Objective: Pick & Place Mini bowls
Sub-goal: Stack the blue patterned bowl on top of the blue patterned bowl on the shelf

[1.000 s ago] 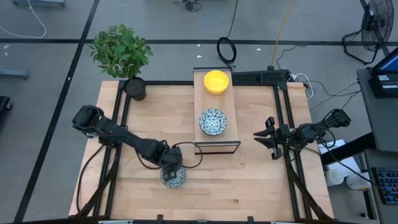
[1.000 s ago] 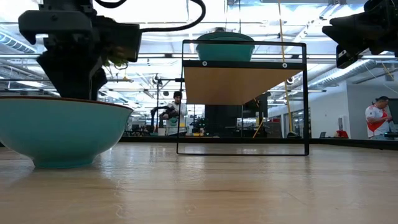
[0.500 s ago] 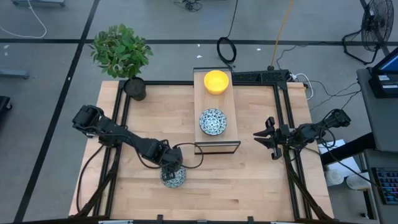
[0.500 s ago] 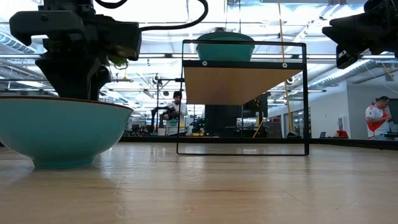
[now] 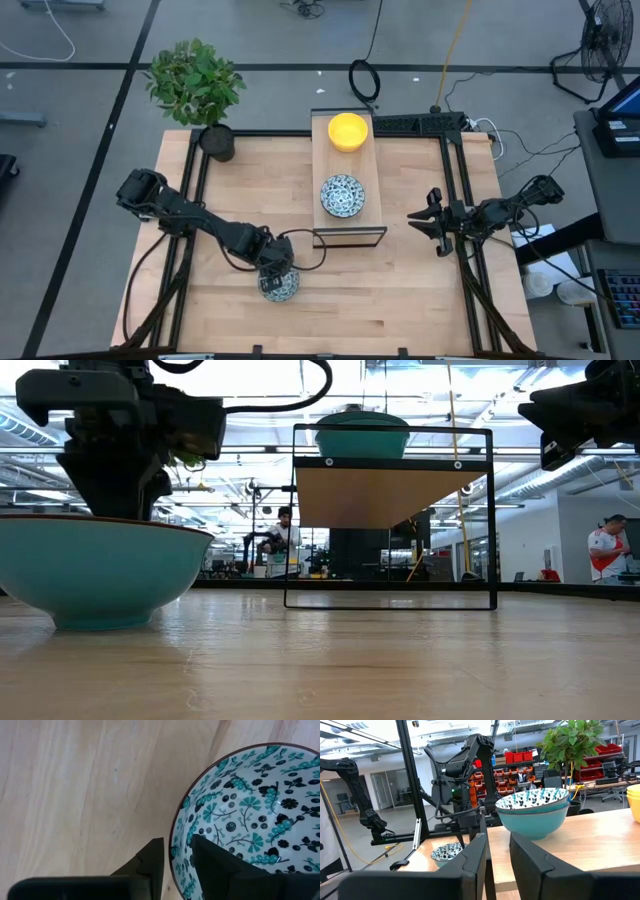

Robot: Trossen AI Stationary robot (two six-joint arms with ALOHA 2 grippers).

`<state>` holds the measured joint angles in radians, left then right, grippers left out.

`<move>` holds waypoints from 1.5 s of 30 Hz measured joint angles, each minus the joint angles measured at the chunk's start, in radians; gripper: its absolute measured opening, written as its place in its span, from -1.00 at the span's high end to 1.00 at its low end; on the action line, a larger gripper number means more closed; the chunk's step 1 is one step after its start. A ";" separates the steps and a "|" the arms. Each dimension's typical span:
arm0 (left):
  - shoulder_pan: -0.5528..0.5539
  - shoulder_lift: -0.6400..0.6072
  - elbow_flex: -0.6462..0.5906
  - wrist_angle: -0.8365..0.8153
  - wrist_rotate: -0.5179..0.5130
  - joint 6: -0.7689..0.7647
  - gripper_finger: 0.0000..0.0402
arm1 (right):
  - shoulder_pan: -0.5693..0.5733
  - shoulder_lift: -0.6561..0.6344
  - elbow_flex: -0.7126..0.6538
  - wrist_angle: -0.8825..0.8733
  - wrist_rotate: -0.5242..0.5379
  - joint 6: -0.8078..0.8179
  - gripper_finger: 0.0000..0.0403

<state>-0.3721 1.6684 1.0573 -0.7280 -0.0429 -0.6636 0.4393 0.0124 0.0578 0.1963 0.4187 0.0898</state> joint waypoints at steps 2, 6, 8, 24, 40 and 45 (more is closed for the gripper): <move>0.000 0.000 0.000 0.000 0.000 0.000 0.49 | 0.000 0.000 0.000 0.000 0.000 0.000 0.63; 0.000 0.010 0.000 0.006 0.006 -0.013 0.49 | 0.000 0.000 0.000 0.000 0.000 0.000 0.63; 0.000 0.025 0.000 0.011 0.021 -0.012 0.49 | 0.000 0.000 0.000 0.000 0.000 0.000 0.63; 0.030 0.040 0.000 0.024 0.054 0.050 0.49 | 0.000 0.000 0.000 0.000 0.002 0.000 0.63; 0.052 0.040 0.000 0.029 0.053 0.079 0.49 | 0.000 0.000 0.000 -0.001 0.003 0.000 0.63; 0.052 0.040 0.000 0.030 0.053 0.076 0.49 | 0.000 0.000 0.000 -0.007 0.003 0.000 0.63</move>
<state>-0.3202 1.7088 1.0573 -0.6979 0.0097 -0.5873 0.4393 0.0120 0.0578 0.1894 0.4221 0.0895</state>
